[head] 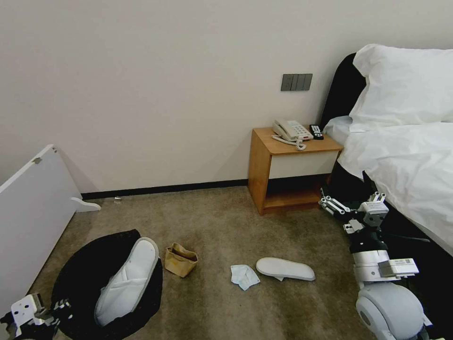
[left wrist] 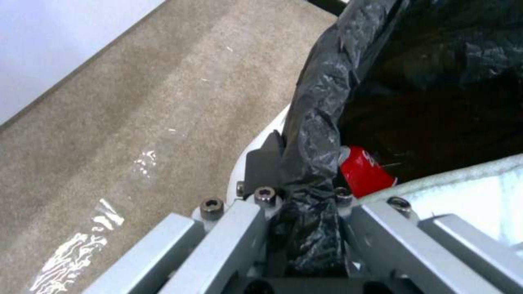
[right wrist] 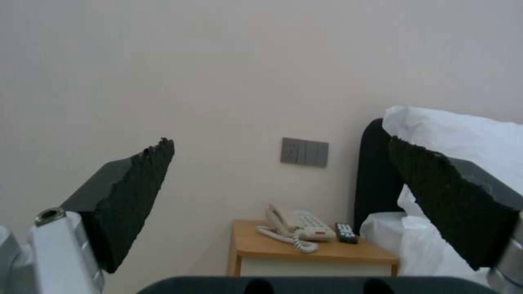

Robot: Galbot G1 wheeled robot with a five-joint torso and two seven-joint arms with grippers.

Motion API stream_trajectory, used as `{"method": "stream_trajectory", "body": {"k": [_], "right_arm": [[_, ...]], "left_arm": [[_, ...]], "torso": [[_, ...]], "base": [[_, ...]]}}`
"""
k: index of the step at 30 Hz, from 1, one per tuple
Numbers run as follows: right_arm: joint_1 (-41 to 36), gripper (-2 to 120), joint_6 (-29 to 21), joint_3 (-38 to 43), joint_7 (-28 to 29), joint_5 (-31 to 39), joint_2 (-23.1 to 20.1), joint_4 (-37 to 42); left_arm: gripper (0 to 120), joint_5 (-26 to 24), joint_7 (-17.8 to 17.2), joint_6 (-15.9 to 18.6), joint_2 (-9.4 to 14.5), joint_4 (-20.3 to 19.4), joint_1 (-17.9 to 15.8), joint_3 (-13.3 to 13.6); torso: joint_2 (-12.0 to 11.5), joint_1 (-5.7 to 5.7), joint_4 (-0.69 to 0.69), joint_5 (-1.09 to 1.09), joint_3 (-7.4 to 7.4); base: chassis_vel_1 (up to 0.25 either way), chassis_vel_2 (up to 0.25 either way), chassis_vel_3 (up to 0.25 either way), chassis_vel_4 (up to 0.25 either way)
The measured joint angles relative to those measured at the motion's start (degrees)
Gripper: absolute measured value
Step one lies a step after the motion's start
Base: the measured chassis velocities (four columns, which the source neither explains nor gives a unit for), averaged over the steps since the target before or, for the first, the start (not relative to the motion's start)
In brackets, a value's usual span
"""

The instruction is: Pick up the trash bin, then pick up the garbage from the floor and place it into the trash bin.

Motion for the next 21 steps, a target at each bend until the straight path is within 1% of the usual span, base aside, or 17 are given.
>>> {"method": "stream_trajectory", "body": {"k": [21], "right_arm": [[0.4,100,0.2,-0.7,-0.4,-0.1,-0.2,-1.2]], "left_arm": [[2,0.1,0.0,0.0,0.1,0.2,0.0,-0.4]], "torso": [[0.0,0.0,0.0,0.0,0.0]], "base": [[0.0,0.0,0.0,0.0]]}}
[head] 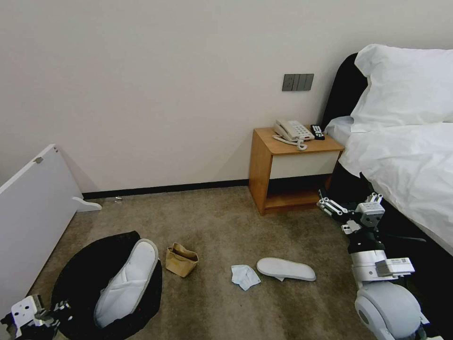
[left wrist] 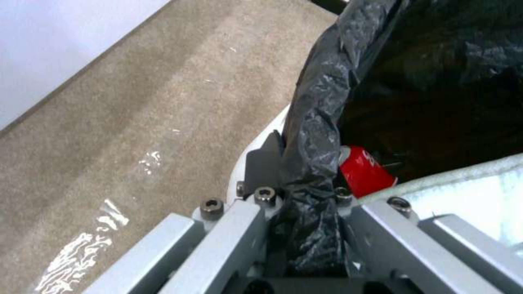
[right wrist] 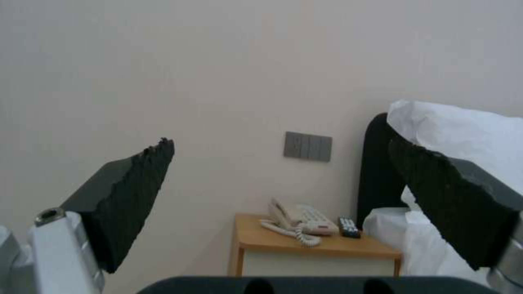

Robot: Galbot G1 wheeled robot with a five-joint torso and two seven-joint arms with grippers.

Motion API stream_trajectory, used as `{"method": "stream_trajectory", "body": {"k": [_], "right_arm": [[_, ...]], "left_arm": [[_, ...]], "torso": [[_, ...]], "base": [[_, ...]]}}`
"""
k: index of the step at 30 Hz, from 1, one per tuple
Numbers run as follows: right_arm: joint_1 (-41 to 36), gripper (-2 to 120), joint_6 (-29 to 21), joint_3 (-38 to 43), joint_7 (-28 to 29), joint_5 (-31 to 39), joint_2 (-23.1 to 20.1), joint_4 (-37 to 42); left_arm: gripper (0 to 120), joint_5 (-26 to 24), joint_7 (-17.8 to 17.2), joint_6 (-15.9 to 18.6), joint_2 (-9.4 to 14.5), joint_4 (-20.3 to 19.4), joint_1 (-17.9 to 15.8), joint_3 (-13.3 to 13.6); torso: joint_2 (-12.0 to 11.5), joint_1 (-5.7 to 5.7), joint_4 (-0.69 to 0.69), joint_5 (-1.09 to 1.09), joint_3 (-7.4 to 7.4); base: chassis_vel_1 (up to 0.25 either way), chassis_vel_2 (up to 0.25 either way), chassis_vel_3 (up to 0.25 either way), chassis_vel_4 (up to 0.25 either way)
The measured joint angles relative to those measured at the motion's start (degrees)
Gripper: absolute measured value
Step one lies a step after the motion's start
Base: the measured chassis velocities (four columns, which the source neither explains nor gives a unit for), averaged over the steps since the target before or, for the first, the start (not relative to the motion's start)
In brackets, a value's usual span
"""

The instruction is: Pick up the trash bin, then pick up the garbage from the floor and place it into the trash bin.

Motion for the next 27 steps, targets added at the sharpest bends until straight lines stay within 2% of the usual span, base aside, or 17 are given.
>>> {"method": "stream_trajectory", "body": {"k": [9,20,27], "right_arm": [[0.4,100,0.2,-0.4,-0.2,-0.2,0.1,-0.4],[0.4,100,0.3,-0.6,-0.2,-0.4,0.0,-0.6],[0.7,100,0.8,-1.4,-1.0,-0.8,0.1,-1.0]], "left_arm": [[2,-0.4,0.0,0.0,0.2,-0.2,0.2,-0.7],[2,-0.6,0.0,0.0,0.2,-0.2,0.1,-0.7],[2,-0.9,-0.1,0.0,0.3,-0.2,0.1,-1.1]], "torso": [[0.0,0.0,0.0,0.0,0.0],[0.0,0.01,0.0,0.01,0.01],[0.0,0.0,0.01,0.0,0.0]], "base": [[-0.019,0.024,0.02,-0.025],[-0.13,0.135,0.138,-0.111],[-0.005,0.021,0.019,-0.009]]}}
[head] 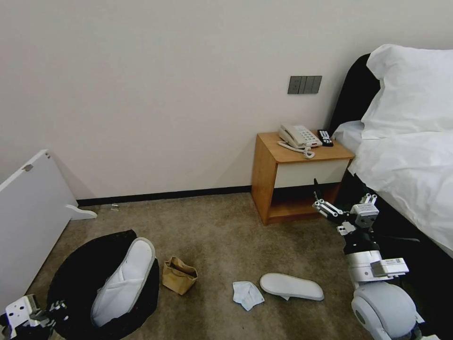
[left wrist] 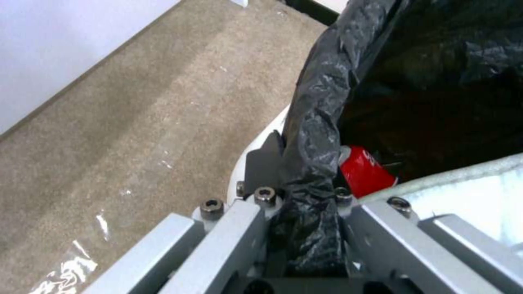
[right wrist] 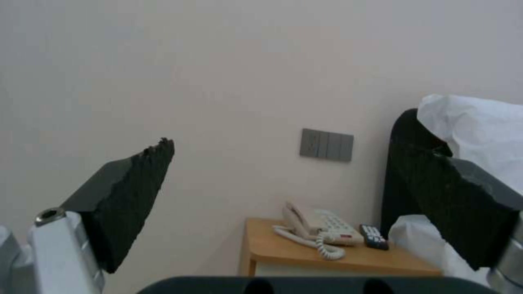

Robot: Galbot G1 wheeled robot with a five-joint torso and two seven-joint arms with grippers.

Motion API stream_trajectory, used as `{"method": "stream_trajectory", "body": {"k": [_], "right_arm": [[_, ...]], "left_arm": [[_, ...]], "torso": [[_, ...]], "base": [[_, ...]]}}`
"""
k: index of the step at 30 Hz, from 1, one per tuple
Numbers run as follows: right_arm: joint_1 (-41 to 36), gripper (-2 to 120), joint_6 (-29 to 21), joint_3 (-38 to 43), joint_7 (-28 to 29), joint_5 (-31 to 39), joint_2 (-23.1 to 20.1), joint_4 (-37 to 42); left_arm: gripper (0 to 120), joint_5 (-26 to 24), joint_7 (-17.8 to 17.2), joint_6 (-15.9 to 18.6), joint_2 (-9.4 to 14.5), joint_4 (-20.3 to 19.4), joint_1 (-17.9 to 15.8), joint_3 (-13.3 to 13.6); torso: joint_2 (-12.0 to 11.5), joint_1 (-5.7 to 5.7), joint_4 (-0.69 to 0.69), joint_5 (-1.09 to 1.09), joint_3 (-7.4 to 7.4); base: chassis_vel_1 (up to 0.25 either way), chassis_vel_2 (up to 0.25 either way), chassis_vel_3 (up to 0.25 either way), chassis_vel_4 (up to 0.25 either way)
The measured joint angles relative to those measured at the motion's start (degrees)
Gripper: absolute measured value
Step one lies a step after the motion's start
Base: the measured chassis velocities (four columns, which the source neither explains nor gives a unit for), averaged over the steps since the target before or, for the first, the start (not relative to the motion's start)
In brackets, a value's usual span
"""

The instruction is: Pick up the trash bin, then pick up the garbage from the floor and place it into the trash bin.

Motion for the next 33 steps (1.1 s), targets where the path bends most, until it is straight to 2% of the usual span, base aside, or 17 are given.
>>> {"method": "stream_trajectory", "body": {"k": [16,20,22,23,24,25,26,27,28,29,33], "right_arm": [[1.0,100,0.2,-0.5,-0.8,-0.3,-1.1,-1.1],[0.6,100,-1.4,-0.7,-1.3,-0.8,-2.6,-1.0],[-0.8,100,-4.6,-0.7,-1.3,-1.4,-4.6,-0.2],[-0.8,100,-4.6,-0.7,-1.3,-1.4,-4.6,-0.2],[-2.2,100,-8.2,-0.5,-1.1,-1.4,-6.2,0.9],[-2.2,100,-8.2,-0.5,-1.1,-1.4,-6.2,0.9],[-3.7,100,-13.1,-0.3,-0.3,-0.6,-8.0,2.1],[-5.9,100,-21.3,-0.5,0.7,4.1,-11.9,4.6],[-6.1,100,-25.1,-1.3,1.3,7.3,-13.7,5.7],[-6.1,100,-25.1,-1.3,1.3,7.3,-13.7,5.7],[-4.4,100,-33.0,-3.8,2.0,12.8,-17.0,7.0]], "left_arm": [[2,-0.2,0.0,0.0,0.0,0.1,-0.1,-0.4],[2,-0.2,0.0,0.0,-0.1,0.1,-0.1,-0.5],[2,-0.2,0.0,0.0,-0.1,0.1,-0.1,-0.4],[2,-0.2,0.0,0.0,-0.1,0.1,-0.1,-0.4],[2,-0.2,0.1,0.0,-0.2,0.2,0.0,-0.4],[2,-0.2,0.1,0.0,-0.2,0.2,0.0,-0.4],[2,-0.2,0.1,0.0,-0.2,0.3,0.0,-0.3],[2,-0.2,0.2,0.0,-0.1,0.5,-0.1,-0.2],[2,-0.2,0.3,0.0,0.0,0.7,-0.1,-0.2],[2,-0.2,0.3,0.0,0.0,0.7,-0.1,-0.2],[2,-0.2,0.4,0.0,0.3,0.8,0.0,-0.1]], "torso": [[0.0,0.0,0.0,0.0,0.0],[0.0,0.0,0.0,0.0,0.0],[0.0,0.0,0.0,0.02,0.0],[0.0,0.0,0.0,0.02,0.0],[0.0,0.0,0.0,0.01,0.0],[0.0,0.0,0.0,0.01,0.0],[0.0,0.0,-0.01,0.0,0.0],[0.0,0.0,-0.02,0.0,0.0],[0.0,0.0,-0.01,0.0,0.0],[0.0,0.0,-0.01,0.0,0.0],[0.0,0.0,0.0,0.0,-0.01]], "base": [[0.0,0.0,0.0,0.0],[0.0,0.0,0.0,0.0],[0.0,0.0,0.0,0.0],[0.0,0.0,0.0,0.0],[0.0,0.0,0.0,0.0],[0.0,0.0,0.0,0.0],[0.0,0.0,0.0,0.0],[0.0,0.0,0.0,0.0],[0.0,0.0,0.0,0.0],[0.0,0.0,0.0,0.0],[0.0,0.0,0.0,0.0]]}}
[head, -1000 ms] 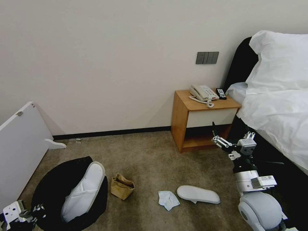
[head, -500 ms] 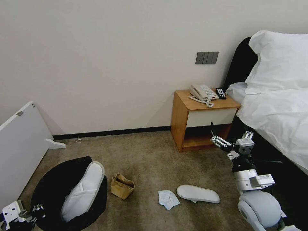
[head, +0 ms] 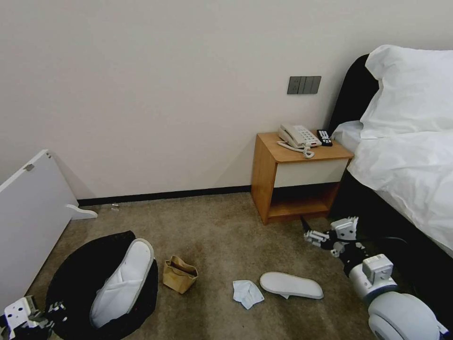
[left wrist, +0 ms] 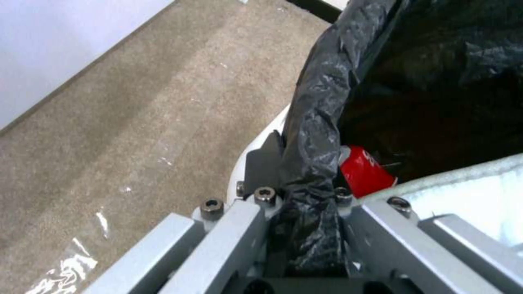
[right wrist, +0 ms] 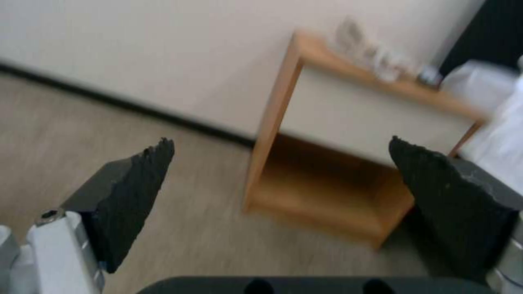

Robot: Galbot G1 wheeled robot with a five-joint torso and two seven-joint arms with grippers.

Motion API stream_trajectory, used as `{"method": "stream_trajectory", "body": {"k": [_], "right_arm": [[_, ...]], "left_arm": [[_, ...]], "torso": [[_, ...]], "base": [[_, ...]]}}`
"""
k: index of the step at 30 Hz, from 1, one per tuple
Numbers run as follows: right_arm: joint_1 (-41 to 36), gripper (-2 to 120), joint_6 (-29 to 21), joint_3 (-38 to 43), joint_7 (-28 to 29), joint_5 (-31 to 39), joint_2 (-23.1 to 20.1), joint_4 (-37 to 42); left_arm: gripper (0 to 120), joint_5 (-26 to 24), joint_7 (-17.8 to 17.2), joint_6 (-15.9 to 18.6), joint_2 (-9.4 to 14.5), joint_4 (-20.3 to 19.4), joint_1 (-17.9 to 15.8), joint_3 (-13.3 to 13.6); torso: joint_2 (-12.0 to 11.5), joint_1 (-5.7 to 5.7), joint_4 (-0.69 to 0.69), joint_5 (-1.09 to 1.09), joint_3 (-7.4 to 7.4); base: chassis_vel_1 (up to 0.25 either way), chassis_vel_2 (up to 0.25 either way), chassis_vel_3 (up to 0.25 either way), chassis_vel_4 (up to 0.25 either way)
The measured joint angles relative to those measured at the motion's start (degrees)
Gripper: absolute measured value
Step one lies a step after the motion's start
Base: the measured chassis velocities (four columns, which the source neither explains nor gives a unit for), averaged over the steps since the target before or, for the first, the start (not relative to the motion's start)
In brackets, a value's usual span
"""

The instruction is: Pick up the trash bin, then pick up the garbage from the floor and place it into the trash bin.

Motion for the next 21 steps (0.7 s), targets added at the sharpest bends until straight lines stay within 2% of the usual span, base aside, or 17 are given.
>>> {"method": "stream_trajectory", "body": {"k": [2,3,5,6,8,9,11,12,14,20,21], "right_arm": [[3.2,100,-7.8,-2.1,1.2,5.8,-2.0,0.4],[3.2,100,-7.8,-2.1,1.2,5.8,-2.0,0.4],[6.9,100,-14.5,-3.7,-1.0,10.7,-4.2,0.4],[6.9,100,-14.5,-3.7,-1.0,10.7,-4.2,0.4],[10.5,100,-20.3,-5.9,-2.1,13.8,-5.3,-0.2],[10.5,100,-20.3,-5.9,-2.1,13.8,-5.3,-0.2],[12.9,100,-23.7,-7.4,-7.3,11.9,-6.3,-2.3],[12.9,100,-23.7,-7.4,-7.3,11.9,-6.3,-2.3],[13.0,100,-25.2,-8.2,-12.1,9.1,-7.8,-3.6],[10.3,100,-25.4,-9.6,-20.5,1.1,-10.4,-7.4],[10.3,100,-25.4,-9.6,-20.5,1.1,-10.4,-7.4]], "left_arm": [[2,-0.2,0.0,0.0,0.2,0.2,0.0,0.0],[2,-0.2,0.0,0.0,0.2,0.2,0.0,0.0],[2,-0.3,0.1,0.0,0.4,0.3,0.0,0.0],[2,-0.3,0.1,0.0,0.4,0.3,0.0,0.0],[2,-0.3,0.2,0.0,0.5,0.5,-0.1,0.1],[2,-0.3,0.2,0.0,0.5,0.5,-0.1,0.1],[2,-0.3,0.3,0.0,0.5,0.6,-0.1,0.5],[2,-0.3,0.3,0.0,0.5,0.6,-0.1,0.5],[2,-0.3,0.4,0.0,0.5,0.8,-0.2,0.8],[2,-0.1,0.3,0.0,0.7,1.3,-1.0,1.7],[2,-0.1,0.3,0.0,0.7,1.3,-1.0,1.7]], "torso": [[0.0,0.0,0.0,0.0,0.0],[0.0,0.0,0.0,0.0,0.0],[0.0,0.0,0.01,-0.01,0.0],[0.0,0.0,0.01,-0.01,0.0],[0.0,0.0,0.01,-0.01,0.0],[0.0,0.0,0.01,-0.01,0.0],[0.0,0.0,0.02,0.0,0.01],[0.0,0.0,0.02,0.0,0.01],[0.0,0.0,0.0,0.0,0.0],[0.0,0.01,-0.01,-0.01,0.01],[0.0,0.01,-0.01,-0.01,0.01]], "base": [[0.0,0.0,0.0,0.0],[0.0,0.0,0.0,0.0],[0.0,0.0,0.0,0.0],[0.0,0.0,0.0,0.0],[0.0,0.0,0.0,0.0],[0.0,0.0,0.0,0.0],[0.0,0.0,0.0,0.0],[0.0,0.0,0.0,0.0],[0.0,0.0,0.0,0.0],[0.0,0.0,0.0,0.0],[0.0,0.0,0.0,0.0]]}}
